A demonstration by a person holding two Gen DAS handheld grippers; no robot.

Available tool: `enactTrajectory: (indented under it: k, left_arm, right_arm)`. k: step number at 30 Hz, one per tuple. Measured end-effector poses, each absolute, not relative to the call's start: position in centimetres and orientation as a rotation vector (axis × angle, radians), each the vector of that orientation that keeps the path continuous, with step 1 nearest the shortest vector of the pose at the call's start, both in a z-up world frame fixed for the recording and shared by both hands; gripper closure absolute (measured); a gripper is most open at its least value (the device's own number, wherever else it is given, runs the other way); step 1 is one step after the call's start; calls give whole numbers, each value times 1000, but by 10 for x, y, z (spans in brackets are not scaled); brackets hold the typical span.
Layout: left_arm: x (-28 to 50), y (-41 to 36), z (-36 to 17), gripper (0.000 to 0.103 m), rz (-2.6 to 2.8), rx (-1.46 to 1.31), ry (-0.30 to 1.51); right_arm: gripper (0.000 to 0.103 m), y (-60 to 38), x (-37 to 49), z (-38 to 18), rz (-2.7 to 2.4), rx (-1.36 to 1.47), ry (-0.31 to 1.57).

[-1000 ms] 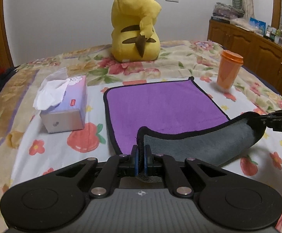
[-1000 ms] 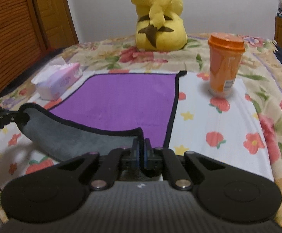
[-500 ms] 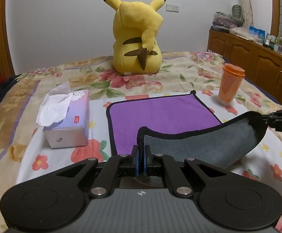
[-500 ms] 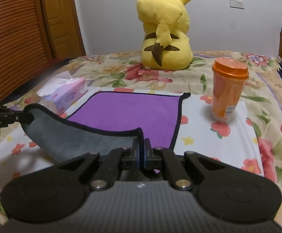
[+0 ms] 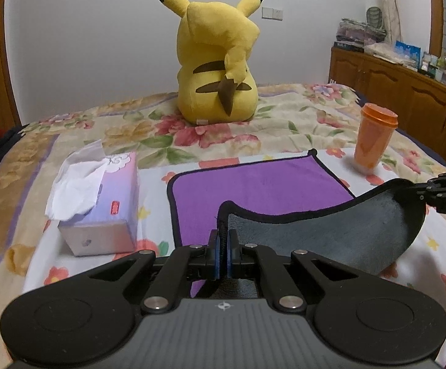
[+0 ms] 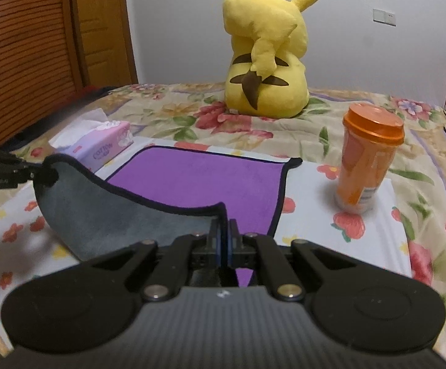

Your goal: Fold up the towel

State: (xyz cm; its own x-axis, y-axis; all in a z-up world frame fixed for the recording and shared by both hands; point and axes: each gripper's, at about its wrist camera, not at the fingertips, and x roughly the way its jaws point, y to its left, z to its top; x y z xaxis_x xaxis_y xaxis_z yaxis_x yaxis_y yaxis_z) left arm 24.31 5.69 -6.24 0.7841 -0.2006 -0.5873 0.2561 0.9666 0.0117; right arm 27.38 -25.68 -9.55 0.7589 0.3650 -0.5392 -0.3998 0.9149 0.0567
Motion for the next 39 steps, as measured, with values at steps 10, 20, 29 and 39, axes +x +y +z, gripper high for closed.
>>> enactTrajectory:
  k: [10, 20, 29, 39]
  left_arm:
    - [263, 50, -55, 96, -257, 100, 586]
    - [283, 49, -43, 96, -256, 84, 546]
    - [309, 52, -39, 96, -237, 81, 512]
    - [341, 48, -41, 96, -221, 90, 505]
  right_arm:
    - [99, -254, 293, -93, 429, -84, 552]
    - [99, -255, 313, -79, 406, -77, 499]
    - [99, -256, 342, -78, 399, -46, 497]
    - [99, -254, 371, -76, 381, -50, 474]
